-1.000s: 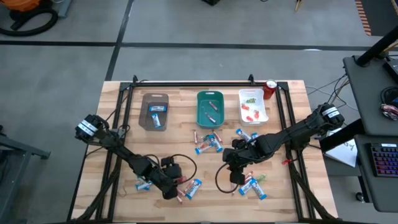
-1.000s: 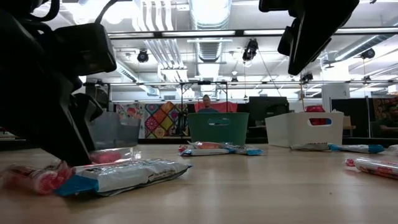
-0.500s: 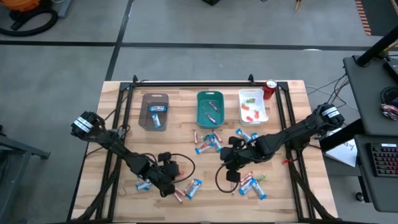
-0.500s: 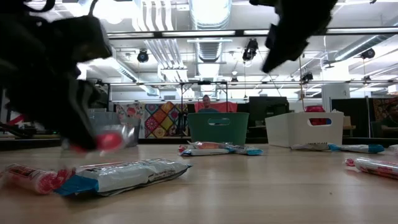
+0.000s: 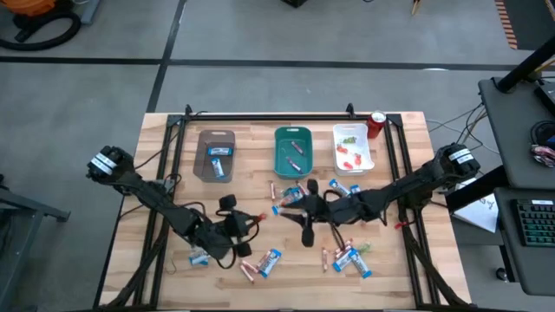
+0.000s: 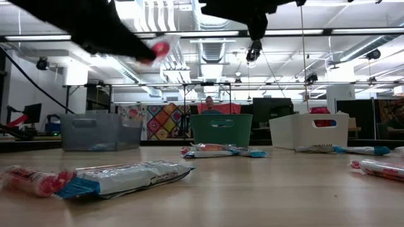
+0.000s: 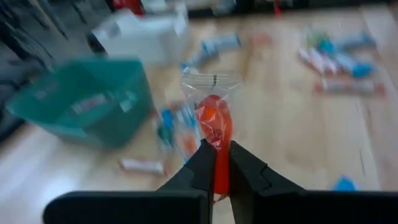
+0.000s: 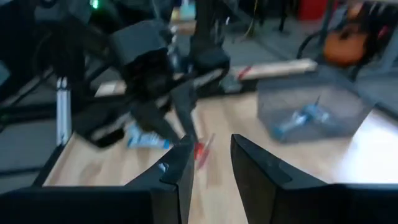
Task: Sort candy
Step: Put the red gummy into the white bin
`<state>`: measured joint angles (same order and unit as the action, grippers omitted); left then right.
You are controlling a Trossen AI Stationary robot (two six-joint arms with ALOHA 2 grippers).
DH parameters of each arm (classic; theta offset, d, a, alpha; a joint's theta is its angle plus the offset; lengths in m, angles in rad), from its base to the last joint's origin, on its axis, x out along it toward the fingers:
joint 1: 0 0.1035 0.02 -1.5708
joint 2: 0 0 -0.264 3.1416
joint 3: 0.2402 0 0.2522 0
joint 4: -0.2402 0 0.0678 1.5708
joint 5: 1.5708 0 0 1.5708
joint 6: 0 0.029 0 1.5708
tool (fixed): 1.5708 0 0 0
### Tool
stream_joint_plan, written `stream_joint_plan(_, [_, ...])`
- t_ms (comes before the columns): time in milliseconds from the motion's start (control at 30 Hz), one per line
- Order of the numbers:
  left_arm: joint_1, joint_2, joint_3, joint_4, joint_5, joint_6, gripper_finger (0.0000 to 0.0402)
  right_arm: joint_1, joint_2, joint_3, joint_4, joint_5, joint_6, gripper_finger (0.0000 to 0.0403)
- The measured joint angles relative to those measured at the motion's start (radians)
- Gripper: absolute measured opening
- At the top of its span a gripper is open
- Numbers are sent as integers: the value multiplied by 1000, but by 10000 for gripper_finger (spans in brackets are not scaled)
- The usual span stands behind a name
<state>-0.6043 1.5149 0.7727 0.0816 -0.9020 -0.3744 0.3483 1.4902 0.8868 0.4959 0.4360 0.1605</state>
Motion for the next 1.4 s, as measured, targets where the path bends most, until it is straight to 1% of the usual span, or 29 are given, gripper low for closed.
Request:
stream_joint_plan(133, [12,18,1,134,-77,61,8,-1,0,-7,57,13,-45,98])
stream_joint_plan(267, [30,36,1,271,-132,120,8,-6,0,-7,63,12,-49,98])
stream_joint_plan(600, [56,98,1,595,-137,303,9,-20,0,-8,63,12,-49,98])
stream_joint_plan(667, [57,114,1,638,-136,322,9,-23,0,-8,62,13,-49,98])
stream_joint_plan(867, [57,140,2,674,-136,332,9,-22,0,-8,63,9,-54,98])
stream_joint_plan(967, [58,161,24,674,-136,348,9,-22,0,-8,63,9,-55,98])
stream_joint_plan(1200, [62,233,129,670,-144,462,9,-22,0,-8,61,-5,-50,98])
stream_joint_plan(1400, [63,268,190,629,-161,485,9,-22,0,-8,58,-46,-49,97])
